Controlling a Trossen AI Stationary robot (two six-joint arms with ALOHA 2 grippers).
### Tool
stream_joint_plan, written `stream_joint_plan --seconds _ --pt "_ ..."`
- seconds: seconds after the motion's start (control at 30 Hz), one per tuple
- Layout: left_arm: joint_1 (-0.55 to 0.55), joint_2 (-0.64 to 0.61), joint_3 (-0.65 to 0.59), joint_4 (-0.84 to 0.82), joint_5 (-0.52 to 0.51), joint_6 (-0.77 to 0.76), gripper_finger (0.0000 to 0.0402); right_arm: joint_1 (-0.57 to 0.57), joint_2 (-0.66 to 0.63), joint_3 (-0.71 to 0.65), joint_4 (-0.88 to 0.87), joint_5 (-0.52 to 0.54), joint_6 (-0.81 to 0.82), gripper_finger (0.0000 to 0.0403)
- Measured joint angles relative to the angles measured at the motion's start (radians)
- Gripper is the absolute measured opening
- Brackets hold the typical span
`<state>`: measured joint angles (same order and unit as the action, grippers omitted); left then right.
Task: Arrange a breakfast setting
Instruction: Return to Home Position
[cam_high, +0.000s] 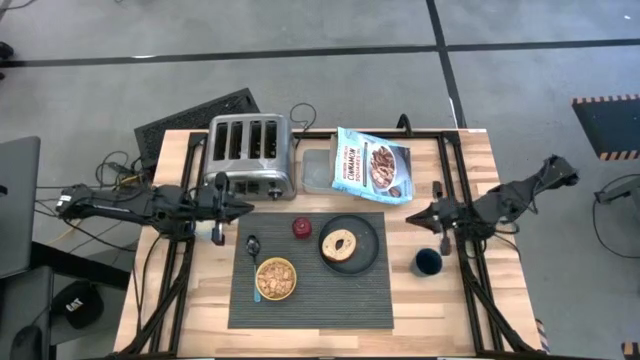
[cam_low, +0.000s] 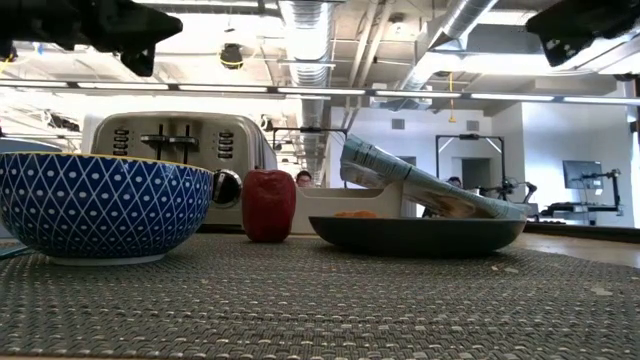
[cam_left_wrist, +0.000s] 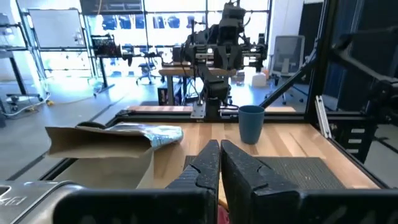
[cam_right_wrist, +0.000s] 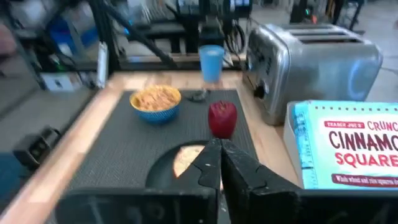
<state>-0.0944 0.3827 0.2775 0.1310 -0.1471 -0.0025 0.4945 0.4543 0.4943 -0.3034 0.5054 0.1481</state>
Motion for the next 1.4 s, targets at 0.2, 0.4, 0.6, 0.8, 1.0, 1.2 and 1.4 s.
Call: stream_joint_plan --seconds 0.2,0.4,0.6,0.8,1.0,1.2,1.4 --pt "0.0 -0.054 -0.032 0.006 0.0 0.004 0.0 0.0 -0.199 -0.092 0.007 -0.015 -0.035 0.0018" --pt "0.0 -0.091 -0.073 0.027 0.0 -0.001 0.0 -0.035 -0.324 -0.182 0.061 -0.035 -0.052 0.0035" --pt "0.0 -0.098 -0.092 0.056 -0.024 -0.005 0.0 -0.166 -0.345 -0.277 0.165 -0.194 -0.084 0.0018" --pt "0.0 -0.098 -0.093 0.055 -0.027 -0.008 0.0 -0.346 -0.353 -0.321 0.206 -0.351 -0.097 0.0029" --pt "0.0 -0.133 -0.094 0.023 -0.026 0.004 0.0 -0.503 -0.403 -0.328 0.17 -0.479 -0.1 0.003" --pt "0.0 -0.259 -0.172 0.016 -0.024 -0.016 0.0 -0.572 -0.453 -0.34 0.154 -0.502 -0.105 0.0025" --pt "0.0 -0.382 -0.244 -0.009 -0.044 -0.023 0.0 -0.583 -0.452 -0.34 0.129 -0.502 -0.079 0.005"
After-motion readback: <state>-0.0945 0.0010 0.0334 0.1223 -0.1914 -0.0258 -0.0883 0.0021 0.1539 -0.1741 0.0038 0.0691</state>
